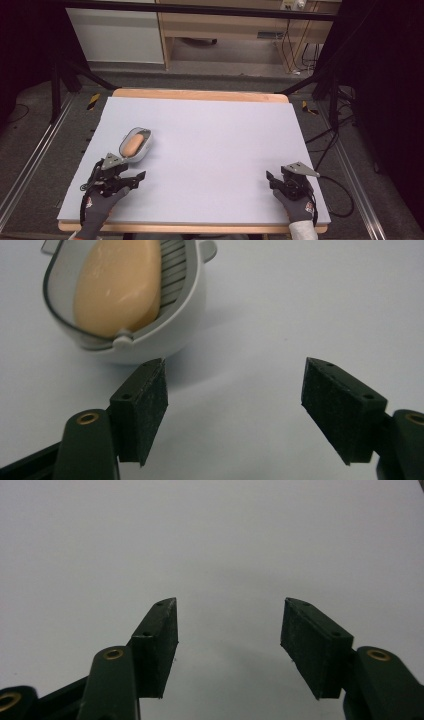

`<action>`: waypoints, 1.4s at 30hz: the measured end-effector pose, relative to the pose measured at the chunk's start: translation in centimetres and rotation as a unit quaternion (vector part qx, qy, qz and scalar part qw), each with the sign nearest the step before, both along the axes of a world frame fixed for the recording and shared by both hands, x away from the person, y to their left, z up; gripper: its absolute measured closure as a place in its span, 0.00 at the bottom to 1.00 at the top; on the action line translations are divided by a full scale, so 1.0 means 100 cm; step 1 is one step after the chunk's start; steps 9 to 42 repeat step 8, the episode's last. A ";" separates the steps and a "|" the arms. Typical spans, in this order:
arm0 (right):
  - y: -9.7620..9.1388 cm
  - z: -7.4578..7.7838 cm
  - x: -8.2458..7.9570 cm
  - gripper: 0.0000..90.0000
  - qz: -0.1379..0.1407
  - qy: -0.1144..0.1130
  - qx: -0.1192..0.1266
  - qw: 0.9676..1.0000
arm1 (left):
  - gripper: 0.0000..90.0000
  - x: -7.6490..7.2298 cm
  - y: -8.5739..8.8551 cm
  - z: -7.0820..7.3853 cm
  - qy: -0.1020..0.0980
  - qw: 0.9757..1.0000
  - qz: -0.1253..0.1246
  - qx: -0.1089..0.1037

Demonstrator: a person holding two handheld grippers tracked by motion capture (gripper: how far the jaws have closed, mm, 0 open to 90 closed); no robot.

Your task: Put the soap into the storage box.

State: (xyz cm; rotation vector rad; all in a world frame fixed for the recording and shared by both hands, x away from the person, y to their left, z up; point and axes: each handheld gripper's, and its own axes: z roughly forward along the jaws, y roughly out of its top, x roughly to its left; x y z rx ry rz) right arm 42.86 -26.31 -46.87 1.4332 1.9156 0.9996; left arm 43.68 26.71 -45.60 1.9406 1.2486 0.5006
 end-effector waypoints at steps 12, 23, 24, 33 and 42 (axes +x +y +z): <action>-0.011 -0.004 -0.003 0.40 -0.014 0.005 -0.004 1.000 | 0.29 -0.003 0.011 -0.005 -0.001 1.000 0.018 0.022; -0.011 -0.004 -0.003 0.40 -0.014 0.005 -0.004 1.000 | 0.29 -0.003 0.011 -0.005 -0.001 1.000 0.018 0.022; -0.011 -0.004 -0.003 0.40 -0.014 0.005 -0.004 1.000 | 0.29 -0.003 0.011 -0.005 -0.001 1.000 0.018 0.022; -0.011 -0.004 -0.003 0.40 -0.014 0.005 -0.004 1.000 | 0.29 -0.003 0.011 -0.005 -0.001 1.000 0.018 0.022; -0.011 -0.004 -0.003 0.40 -0.014 0.005 -0.004 1.000 | 0.29 -0.003 0.011 -0.005 -0.001 1.000 0.018 0.022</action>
